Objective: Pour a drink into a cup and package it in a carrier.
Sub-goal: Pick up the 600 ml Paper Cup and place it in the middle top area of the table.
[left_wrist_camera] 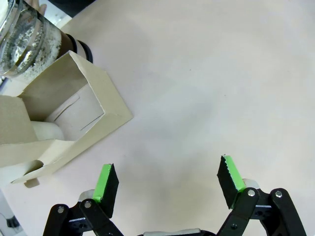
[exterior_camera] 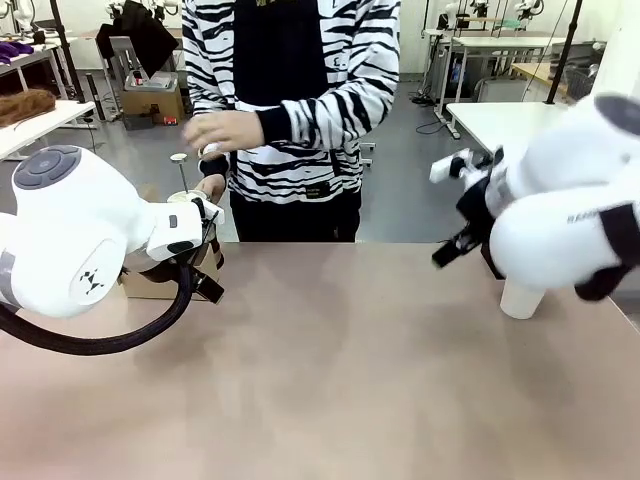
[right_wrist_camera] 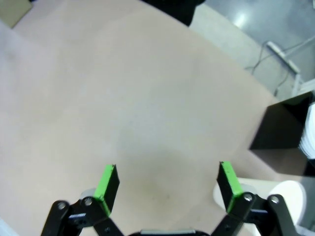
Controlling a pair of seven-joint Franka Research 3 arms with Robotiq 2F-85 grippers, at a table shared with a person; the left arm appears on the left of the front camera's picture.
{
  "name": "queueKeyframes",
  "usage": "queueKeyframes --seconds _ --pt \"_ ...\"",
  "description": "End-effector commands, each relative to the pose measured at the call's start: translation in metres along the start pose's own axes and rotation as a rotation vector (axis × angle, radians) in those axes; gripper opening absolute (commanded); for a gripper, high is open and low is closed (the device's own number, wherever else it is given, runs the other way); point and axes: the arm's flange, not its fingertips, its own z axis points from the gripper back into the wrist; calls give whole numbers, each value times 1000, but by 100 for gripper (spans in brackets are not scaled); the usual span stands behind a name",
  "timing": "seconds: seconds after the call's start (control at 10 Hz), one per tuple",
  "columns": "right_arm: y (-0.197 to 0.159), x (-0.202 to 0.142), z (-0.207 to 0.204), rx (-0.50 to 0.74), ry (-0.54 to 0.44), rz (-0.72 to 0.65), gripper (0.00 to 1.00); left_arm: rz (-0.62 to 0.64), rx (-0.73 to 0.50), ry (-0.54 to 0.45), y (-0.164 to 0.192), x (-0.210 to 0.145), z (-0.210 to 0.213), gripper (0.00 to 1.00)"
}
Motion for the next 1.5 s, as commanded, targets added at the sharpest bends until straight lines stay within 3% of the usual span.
queueKeyframes --seconds 0.0,0.3,0.5,0.7,0.8,0.9,1.0,1.4 --pt "-29 26 38 72 -7 20 100 -1 0 0 0 0 0 100" --pt "-100 16 96 257 -145 28 100 -1 0 0 0 0 0 100" --pt "-154 -33 115 397 -333 120 100 -1 0 0 0 0 0 100" --pt "-191 -85 101 473 -516 143 100 -1 0 0 0 0 0 100" --pt "-200 -97 89 485 -533 98 100 -1 0 0 0 0 0 100" --pt "-188 -85 77 375 -434 3 100 -1 0 0 0 0 0 100" --pt "-193 -96 117 405 -507 105 100 -1 0 0 0 0 0 100" --pt "-191 -98 108 412 -484 76 100 -1 0 0 0 0 0 100"
